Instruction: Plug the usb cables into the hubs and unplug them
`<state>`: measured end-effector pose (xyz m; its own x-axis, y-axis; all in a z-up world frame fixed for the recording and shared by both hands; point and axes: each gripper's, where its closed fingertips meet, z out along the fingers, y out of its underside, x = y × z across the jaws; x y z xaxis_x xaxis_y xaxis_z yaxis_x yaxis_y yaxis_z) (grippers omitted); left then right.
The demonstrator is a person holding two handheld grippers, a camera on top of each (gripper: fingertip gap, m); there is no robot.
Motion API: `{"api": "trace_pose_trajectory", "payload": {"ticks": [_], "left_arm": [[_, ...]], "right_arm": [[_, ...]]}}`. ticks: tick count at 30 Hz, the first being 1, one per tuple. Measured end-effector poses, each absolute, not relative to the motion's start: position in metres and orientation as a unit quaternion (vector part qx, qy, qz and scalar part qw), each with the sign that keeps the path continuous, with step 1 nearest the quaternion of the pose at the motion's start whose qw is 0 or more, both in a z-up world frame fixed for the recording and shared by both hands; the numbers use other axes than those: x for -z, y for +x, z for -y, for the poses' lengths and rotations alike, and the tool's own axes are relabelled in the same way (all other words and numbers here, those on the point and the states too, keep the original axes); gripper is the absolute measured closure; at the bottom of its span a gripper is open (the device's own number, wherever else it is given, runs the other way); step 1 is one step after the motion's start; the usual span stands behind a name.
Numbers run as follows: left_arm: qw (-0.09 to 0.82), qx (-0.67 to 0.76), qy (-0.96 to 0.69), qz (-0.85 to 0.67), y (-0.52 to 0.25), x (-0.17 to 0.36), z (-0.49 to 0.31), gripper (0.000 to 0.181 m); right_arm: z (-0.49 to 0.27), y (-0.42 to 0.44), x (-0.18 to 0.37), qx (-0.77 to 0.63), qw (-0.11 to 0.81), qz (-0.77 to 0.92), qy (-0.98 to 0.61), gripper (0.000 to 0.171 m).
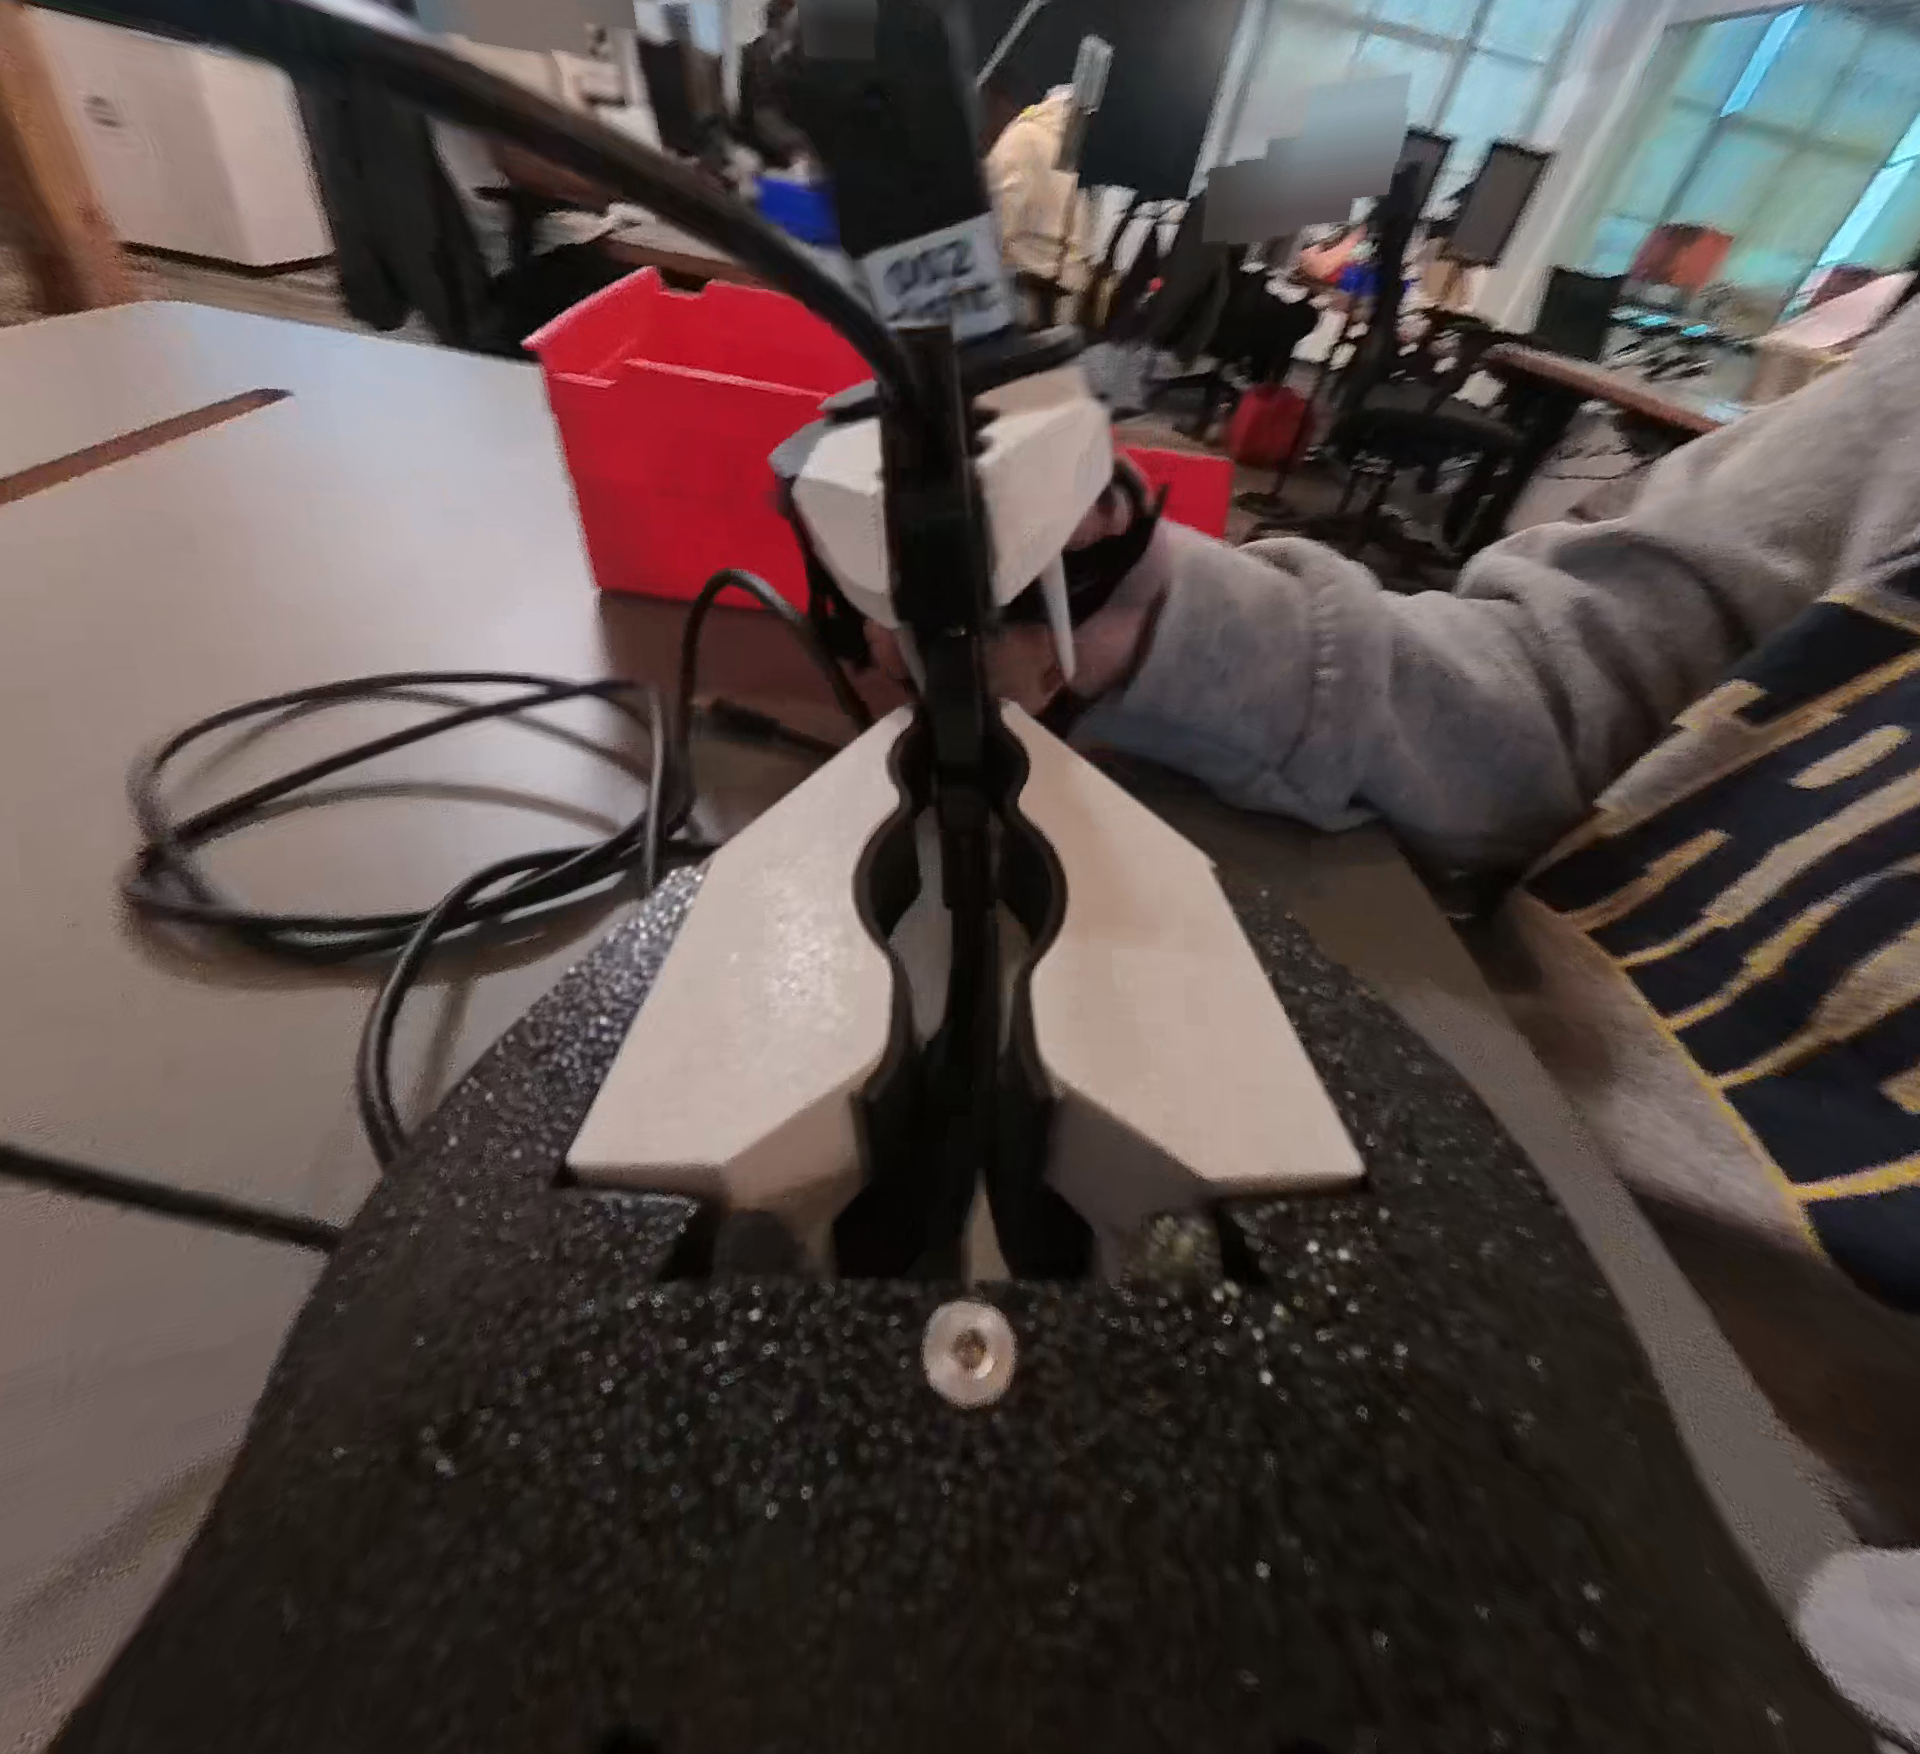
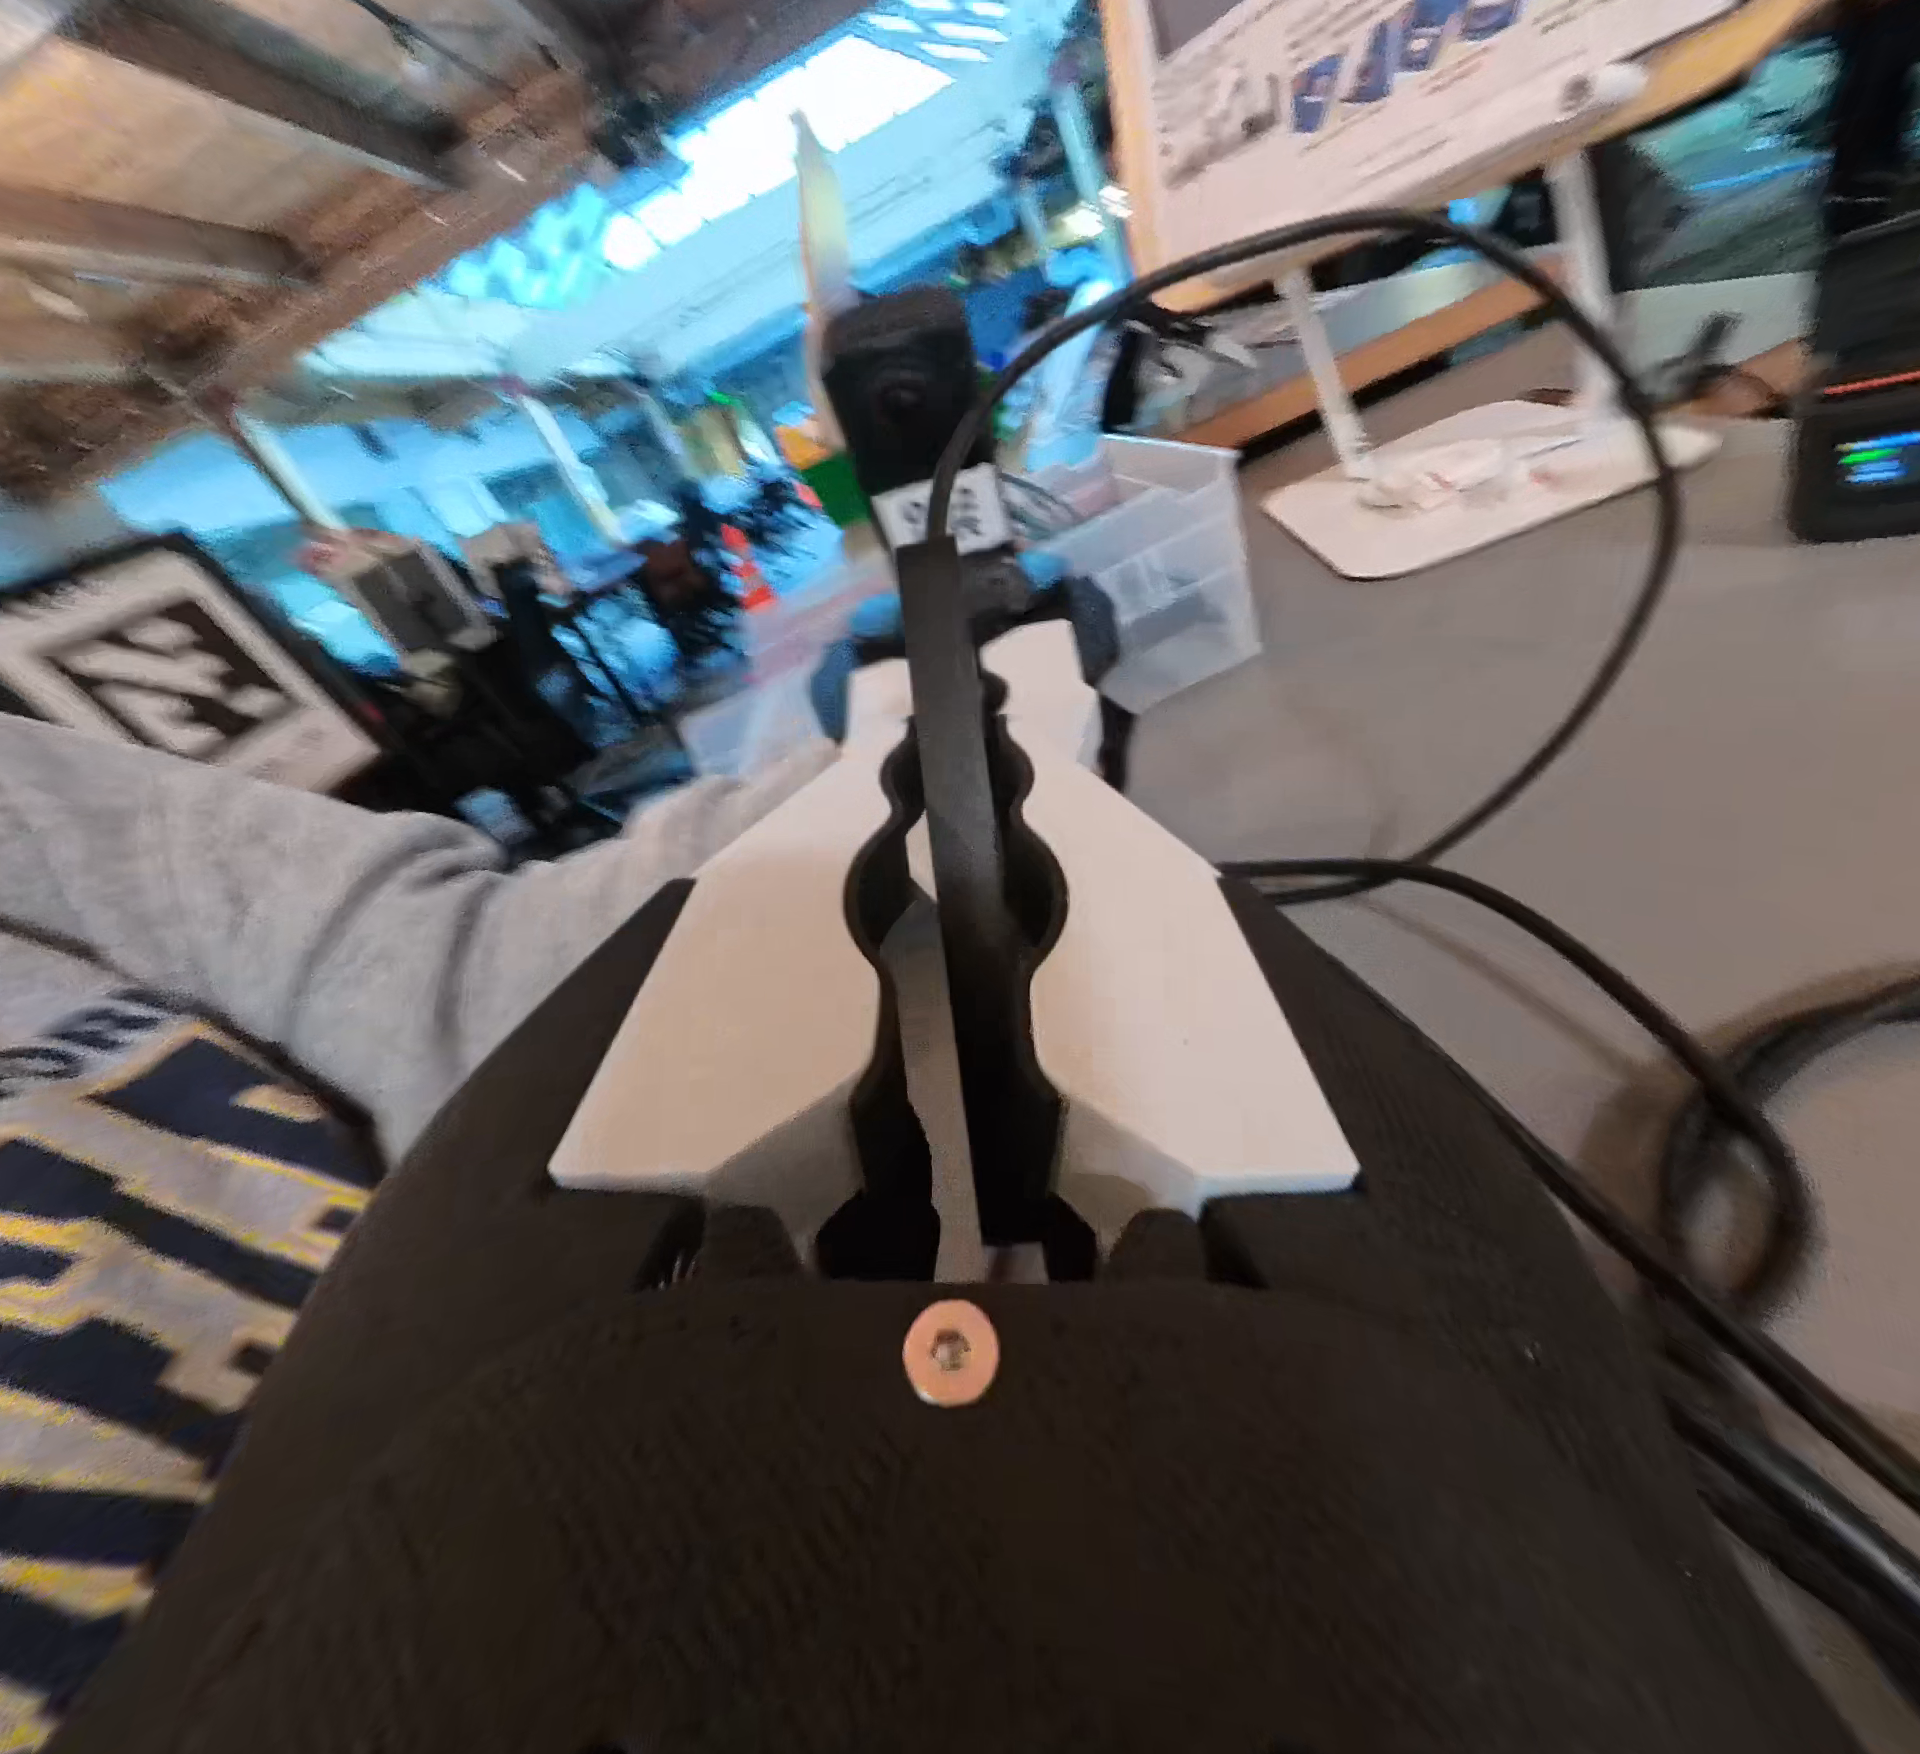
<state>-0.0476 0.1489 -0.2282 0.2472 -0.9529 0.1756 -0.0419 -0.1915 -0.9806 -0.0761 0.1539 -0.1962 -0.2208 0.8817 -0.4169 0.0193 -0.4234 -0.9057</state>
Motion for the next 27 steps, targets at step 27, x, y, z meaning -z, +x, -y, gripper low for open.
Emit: {"api": "trace_pose_trajectory", "payload": {"ticks": [27], "left_arm": [[0.410, 0.425, -0.582, -0.559, -0.027, 0.226, -0.087, 0.175]], "right_arm": [[-0.085, 0.025, 0.202, -0.399, 0.466, 0.498, -0.614, 0.162]]}}
